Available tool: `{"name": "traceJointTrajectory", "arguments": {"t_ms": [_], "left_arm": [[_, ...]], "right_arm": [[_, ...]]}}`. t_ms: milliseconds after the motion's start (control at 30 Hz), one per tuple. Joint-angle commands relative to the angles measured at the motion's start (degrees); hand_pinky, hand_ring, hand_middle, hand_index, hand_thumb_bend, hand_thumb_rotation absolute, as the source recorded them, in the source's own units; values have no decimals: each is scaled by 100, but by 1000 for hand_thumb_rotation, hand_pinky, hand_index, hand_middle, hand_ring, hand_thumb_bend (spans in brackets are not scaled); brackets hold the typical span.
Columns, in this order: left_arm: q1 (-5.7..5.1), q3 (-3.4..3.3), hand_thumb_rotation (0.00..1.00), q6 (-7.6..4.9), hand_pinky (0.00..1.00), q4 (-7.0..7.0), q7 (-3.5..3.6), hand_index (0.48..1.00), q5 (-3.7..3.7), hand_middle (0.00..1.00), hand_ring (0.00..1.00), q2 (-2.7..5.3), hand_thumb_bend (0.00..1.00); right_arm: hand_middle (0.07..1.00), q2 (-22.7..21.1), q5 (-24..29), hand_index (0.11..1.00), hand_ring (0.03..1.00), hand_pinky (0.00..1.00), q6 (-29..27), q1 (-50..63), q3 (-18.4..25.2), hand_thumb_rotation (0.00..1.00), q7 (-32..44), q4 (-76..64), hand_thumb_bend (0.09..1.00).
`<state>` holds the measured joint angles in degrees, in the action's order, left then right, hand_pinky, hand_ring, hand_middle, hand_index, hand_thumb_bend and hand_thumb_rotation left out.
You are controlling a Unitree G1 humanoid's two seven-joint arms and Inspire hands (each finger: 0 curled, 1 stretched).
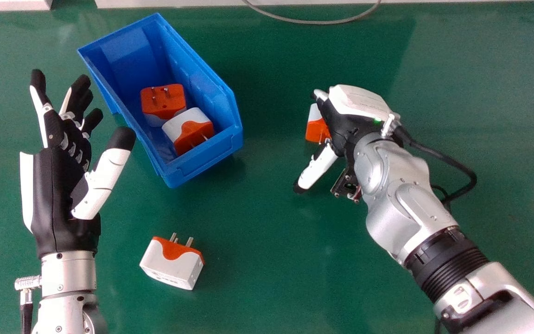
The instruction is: Pick all objects and put in blue box
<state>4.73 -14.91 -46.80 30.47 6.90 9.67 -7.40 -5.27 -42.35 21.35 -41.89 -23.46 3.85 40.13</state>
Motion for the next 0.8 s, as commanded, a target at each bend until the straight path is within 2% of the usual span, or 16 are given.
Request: {"name": "traceJointTrajectory", "arguments": {"t_ms": [0, 33, 67, 100, 167, 200, 300, 400, 433, 500, 533, 767], "left_arm": [[-24, -15, 552, -16, 905, -151, 19, 915, 60, 929, 944, -6, 865], [-24, -17, 549, -19, 906, -150, 17, 916, 58, 929, 946, -4, 865], [-19, -21, 549, -23, 906, -143, 1, 916, 37, 929, 946, -5, 865], [-13, -22, 547, -27, 906, -138, -6, 916, 22, 929, 946, -9, 864], [3, -22, 543, -29, 904, -126, 11, 918, 37, 929, 946, -10, 856], [18, -23, 541, -30, 905, -112, 10, 918, 33, 929, 946, -13, 853], [58, -29, 540, -32, 905, -76, -42, 918, -38, 928, 946, -27, 853], [73, -27, 551, -22, 904, -85, -145, 915, -153, 926, 942, -37, 856], [78, -21, 553, -28, 904, -88, -148, 915, -146, 926, 942, -34, 856], [90, -9, 551, -42, 905, -85, -100, 916, -71, 927, 942, -23, 851], [94, -8, 550, -43, 909, -85, -95, 919, -60, 928, 944, -18, 850], [154, -17, 558, -110, 905, -17, -242, 921, -247, 929, 943, -57, 848]], "right_arm": [[801, 101, 241, 820, 650, 402, -541, -77, 39, 45, -369, 309, 807], [697, 83, 284, 767, 567, 344, -698, -72, 39, 28, -520, 389, 707], [697, 72, 312, 767, 567, 344, -788, -74, 37, 28, -632, 441, 707], [663, 74, 324, 738, 533, 326, -775, -120, 23, 23, -664, 498, 670], [577, 59, 362, 576, 469, 333, -724, -198, 16, 9, -600, 511, 579], [568, 41, 382, 550, 463, 339, -697, -227, 16, 7, -535, 475, 566], [561, -28, 492, 530, 460, 348, -758, -212, 51, 5, -481, 296, 556], [538, -110, 549, 489, 433, 364, -930, -140, 52, 1, -566, 117, 529], [535, -131, 562, 486, 430, 366, -985, -117, 59, 1, -589, 63, 527], [529, -184, 541, 482, 419, 369, -1044, -67, 42, 0, -624, -88, 522], [525, -204, 537, 480, 416, 372, -1056, -33, 42, 0, -649, -189, 520], [511, -307, 620, 487, 399, 356, -1052, 155, 137, 0, -662, -934, 517]]}}
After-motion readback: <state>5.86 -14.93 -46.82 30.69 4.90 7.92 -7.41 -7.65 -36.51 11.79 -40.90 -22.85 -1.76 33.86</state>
